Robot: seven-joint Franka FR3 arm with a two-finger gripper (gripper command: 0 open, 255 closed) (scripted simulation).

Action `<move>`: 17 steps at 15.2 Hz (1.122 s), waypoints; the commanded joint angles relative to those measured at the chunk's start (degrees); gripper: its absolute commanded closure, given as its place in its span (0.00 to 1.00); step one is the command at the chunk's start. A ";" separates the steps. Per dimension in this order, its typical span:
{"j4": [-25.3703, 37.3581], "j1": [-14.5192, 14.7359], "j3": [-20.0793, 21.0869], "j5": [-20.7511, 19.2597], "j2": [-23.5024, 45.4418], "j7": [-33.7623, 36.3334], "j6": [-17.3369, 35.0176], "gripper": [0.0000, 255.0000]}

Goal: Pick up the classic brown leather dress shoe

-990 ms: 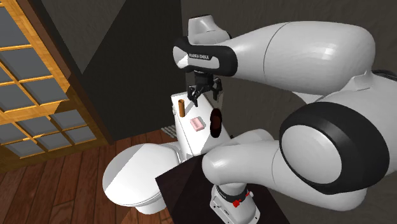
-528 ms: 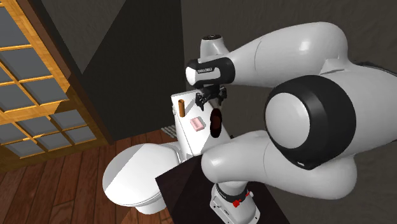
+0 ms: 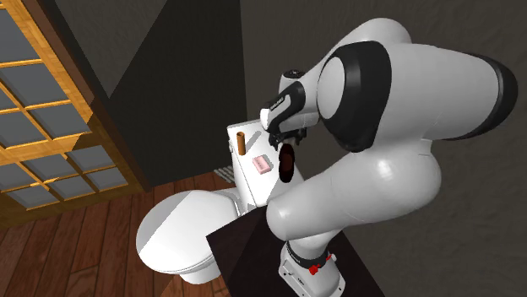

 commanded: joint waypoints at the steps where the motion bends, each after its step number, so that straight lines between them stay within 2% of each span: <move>1: -0.45 -0.13 -0.68 -0.19 2.50 -0.15 3.53 0.00; 6: -1.49 0.12 -1.36 -0.23 7.21 -0.13 9.25 0.00; 8: -1.59 0.15 -1.43 -0.21 7.78 -0.14 9.92 0.00; 9: -1.69 0.13 -1.42 -0.25 7.79 -0.11 10.04 1.00; 17: -1.62 0.18 -1.39 -0.21 7.84 -0.08 10.00 1.00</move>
